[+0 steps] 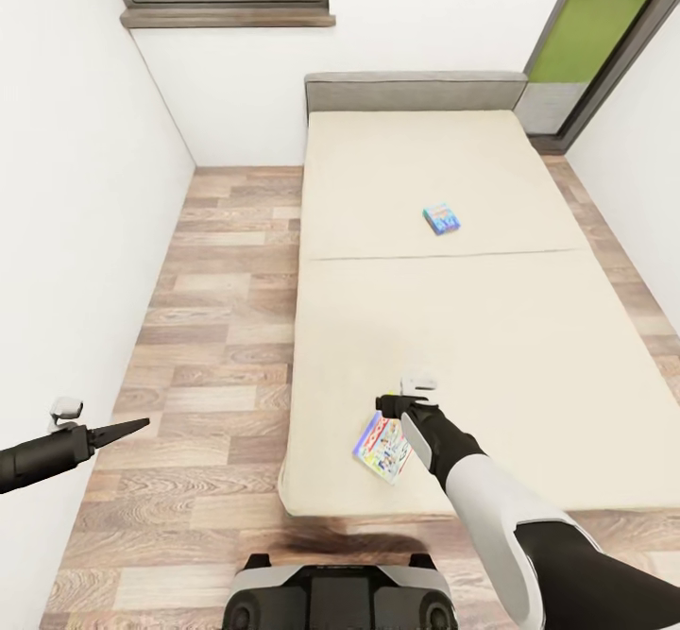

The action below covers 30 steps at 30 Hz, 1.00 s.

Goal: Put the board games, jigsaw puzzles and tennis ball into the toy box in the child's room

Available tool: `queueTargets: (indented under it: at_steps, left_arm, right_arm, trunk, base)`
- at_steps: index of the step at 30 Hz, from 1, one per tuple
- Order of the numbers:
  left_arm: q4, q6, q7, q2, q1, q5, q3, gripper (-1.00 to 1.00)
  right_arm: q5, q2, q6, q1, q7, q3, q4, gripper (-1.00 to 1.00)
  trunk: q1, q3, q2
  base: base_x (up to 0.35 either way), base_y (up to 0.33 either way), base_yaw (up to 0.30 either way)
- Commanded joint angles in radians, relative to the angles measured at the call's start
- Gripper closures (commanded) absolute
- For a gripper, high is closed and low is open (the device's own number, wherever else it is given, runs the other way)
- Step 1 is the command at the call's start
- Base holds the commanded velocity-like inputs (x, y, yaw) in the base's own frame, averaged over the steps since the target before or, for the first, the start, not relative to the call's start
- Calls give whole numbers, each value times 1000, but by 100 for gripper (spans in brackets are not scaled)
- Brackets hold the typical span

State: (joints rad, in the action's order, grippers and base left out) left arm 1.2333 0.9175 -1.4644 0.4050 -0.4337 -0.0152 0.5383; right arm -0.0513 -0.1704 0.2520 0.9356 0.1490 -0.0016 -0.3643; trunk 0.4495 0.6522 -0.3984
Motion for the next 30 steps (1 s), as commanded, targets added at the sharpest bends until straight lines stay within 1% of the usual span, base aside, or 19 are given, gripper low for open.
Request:
queueTargets:
  at_steps: [1, 9, 14, 19, 26, 30]
  left_arm:
    - [0, 11, -4, 0, 0, 0, 0, -100]
    - [0, 11, -4, 0, 0, 0, 0, -100]
    - [0, 11, -4, -1, 0, 0, -1, -100]
    - [0, 11, -3, -1, 0, 0, -1, -100]
    - [0, 11, -1, -2, 0, 0, -1, -100]
    - [0, 11, 2, -3, 0, 0, -1, -100]
  right_arm:
    - [-5, -1, 5, 1, 4, 0, -2, -100]
    - [-4, -4, 6, 7, 3, 0, -13, -100]
    - [-4, -4, 10, 36, 3, 1, -15, -100]
    - [-3, -4, 48, 76, 4, 1, -16, -100]
    - [-3, -4, 66, 99, 4, 1, -16, -100]
    - [-2, 1, 67, 108, 4, 2, -16, -100]
  trunk:
    - [0, 3, -2]
    - [0, 16, -2]
    - [0, 24, -2]
    - [0, 32, -2]
    - [0, 44, -2]
    - [0, 50, -2]
  base:
    - [0, 0, 0]
    - [0, 0, 0]
    - [0, 0, 0]
    - [0, 0, 0]
    - [0, 0, 0]
    - [0, 0, 0]
